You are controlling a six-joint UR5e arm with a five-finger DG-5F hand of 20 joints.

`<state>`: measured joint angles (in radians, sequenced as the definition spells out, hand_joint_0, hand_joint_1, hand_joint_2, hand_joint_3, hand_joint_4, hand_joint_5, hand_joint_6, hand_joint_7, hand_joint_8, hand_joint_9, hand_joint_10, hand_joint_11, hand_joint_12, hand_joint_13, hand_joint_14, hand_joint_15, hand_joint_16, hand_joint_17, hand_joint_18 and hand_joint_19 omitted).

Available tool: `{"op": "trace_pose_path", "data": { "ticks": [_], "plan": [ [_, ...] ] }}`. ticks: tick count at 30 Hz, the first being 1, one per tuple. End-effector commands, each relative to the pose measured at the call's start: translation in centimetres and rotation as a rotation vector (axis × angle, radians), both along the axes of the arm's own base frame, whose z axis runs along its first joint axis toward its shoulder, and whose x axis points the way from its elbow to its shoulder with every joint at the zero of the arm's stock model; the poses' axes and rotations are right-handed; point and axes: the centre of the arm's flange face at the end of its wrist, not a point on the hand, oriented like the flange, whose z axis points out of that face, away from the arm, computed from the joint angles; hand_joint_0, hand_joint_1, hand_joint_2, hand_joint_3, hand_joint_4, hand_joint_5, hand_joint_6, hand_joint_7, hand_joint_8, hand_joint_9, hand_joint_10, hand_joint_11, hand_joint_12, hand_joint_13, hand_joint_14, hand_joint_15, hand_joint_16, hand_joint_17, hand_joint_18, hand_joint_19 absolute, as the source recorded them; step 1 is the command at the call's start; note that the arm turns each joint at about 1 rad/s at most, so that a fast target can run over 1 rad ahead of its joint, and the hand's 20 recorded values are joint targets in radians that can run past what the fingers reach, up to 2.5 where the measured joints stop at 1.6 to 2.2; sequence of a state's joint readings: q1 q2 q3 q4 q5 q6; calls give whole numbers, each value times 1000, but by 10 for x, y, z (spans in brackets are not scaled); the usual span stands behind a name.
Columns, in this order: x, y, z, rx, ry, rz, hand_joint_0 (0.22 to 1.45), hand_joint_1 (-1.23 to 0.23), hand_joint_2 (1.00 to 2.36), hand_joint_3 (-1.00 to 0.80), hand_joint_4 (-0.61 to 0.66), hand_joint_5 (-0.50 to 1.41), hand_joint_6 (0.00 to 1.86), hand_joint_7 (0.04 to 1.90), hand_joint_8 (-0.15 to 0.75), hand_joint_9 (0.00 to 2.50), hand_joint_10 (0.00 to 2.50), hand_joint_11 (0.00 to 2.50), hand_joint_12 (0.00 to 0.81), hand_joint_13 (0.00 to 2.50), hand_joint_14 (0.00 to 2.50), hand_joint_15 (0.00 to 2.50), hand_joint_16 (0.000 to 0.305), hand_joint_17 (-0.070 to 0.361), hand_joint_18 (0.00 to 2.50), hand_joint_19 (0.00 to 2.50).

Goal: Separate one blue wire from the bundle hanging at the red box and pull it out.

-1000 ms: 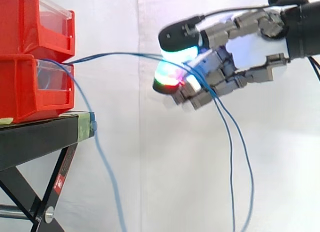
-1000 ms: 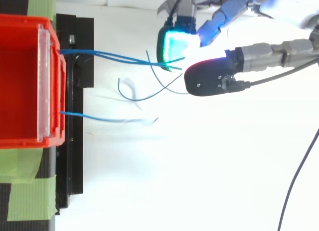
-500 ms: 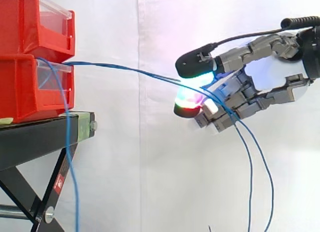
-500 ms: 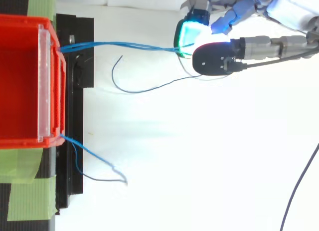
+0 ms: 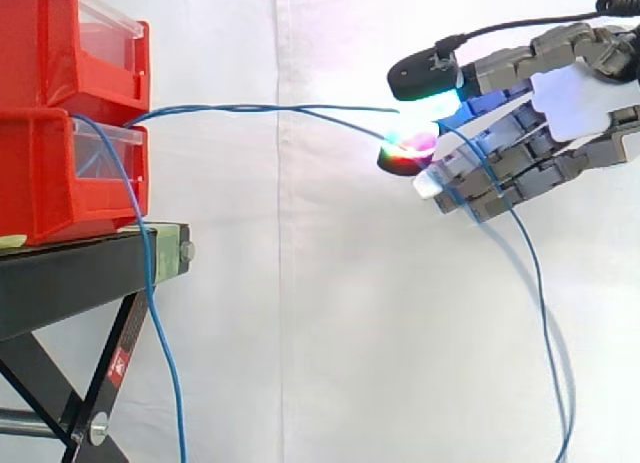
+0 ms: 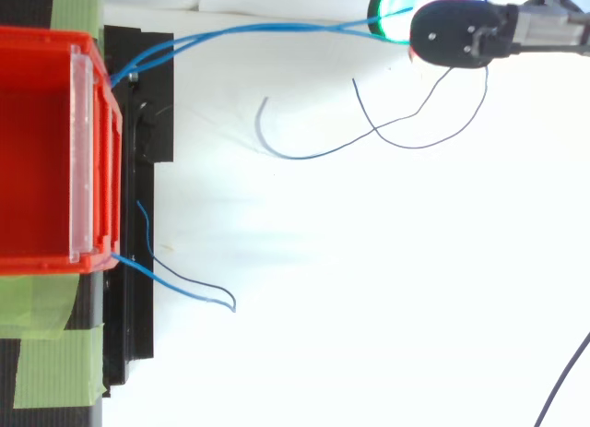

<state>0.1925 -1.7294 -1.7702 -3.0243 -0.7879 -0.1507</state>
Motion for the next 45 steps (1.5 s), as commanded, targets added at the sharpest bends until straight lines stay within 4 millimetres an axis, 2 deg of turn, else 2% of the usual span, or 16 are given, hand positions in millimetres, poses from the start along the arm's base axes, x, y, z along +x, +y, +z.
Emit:
{"op": "trace_pose_path", "data": {
  "ticks": [1, 6, 14, 28, 29, 30, 31, 35, 38, 39, 41, 45],
  "plan": [
    [0, 4, 1, 0, -3, -5, 575, -762, 1024, 17, 154, -132, 835, 1252, 256, 500, 8, 288, 294, 98, 7, 202, 51, 115, 0, 238],
    [1, 10, 1, 0, -5, 4, 575, -760, 1024, 16, 146, -133, 835, 1246, 256, 488, 6, 179, 288, 79, 5, 157, 52, 117, 0, 175],
    [0, 18, 0, -7, 21, 23, 576, -749, 1024, 17, 156, -135, 837, 1257, 268, 599, 11, 377, 297, 110, 7, 189, 53, 120, 0, 192],
    [-7, 38, -5, -11, 98, 61, 576, -746, 1025, 23, 154, -136, 840, 1243, 273, 649, 12, 461, 308, 144, 8, 208, 54, 122, 0, 213],
    [-9, 39, -9, -11, 106, 65, 576, -746, 1025, 23, 154, -136, 840, 1243, 274, 649, 12, 459, 309, 145, 7, 209, 55, 123, 0, 215],
    [-19, 39, -24, -9, 127, 67, 577, -747, 1024, 21, 154, -136, 840, 1242, 274, 651, 12, 464, 310, 147, 7, 206, 55, 123, 0, 215],
    [-21, 40, -30, -2, 122, 63, 576, -746, 1025, 23, 154, -136, 840, 1242, 274, 651, 12, 464, 310, 147, 8, 212, 55, 123, 0, 215],
    [-27, 46, -58, 56, 1, 34, 576, -746, 1024, 25, 148, -136, 841, 1244, 276, 655, 13, 472, 312, 149, 8, 209, 55, 123, 0, 215],
    [-28, 49, -66, 66, -35, 35, 577, -746, 1024, 18, 152, -136, 842, 1241, 274, 655, 13, 474, 312, 149, 9, 216, 55, 123, 0, 219],
    [-35, 52, -78, 65, -25, 45, 577, -746, 1024, 17, 153, -136, 842, 1241, 275, 655, 13, 473, 312, 149, 8, 216, 55, 123, 0, 219],
    [-37, 54, -79, 65, -24, 49, 577, -746, 1024, 20, 148, -136, 842, 1242, 274, 654, 13, 473, 313, 151, 8, 213, 55, 123, 0, 210],
    [-49, 59, -94, 88, -11, 50, 577, -746, 1024, 21, 148, -136, 842, 1240, 276, 650, 14, 469, 314, 151, 8, 213, 55, 123, 0, 214]
  ]
}}
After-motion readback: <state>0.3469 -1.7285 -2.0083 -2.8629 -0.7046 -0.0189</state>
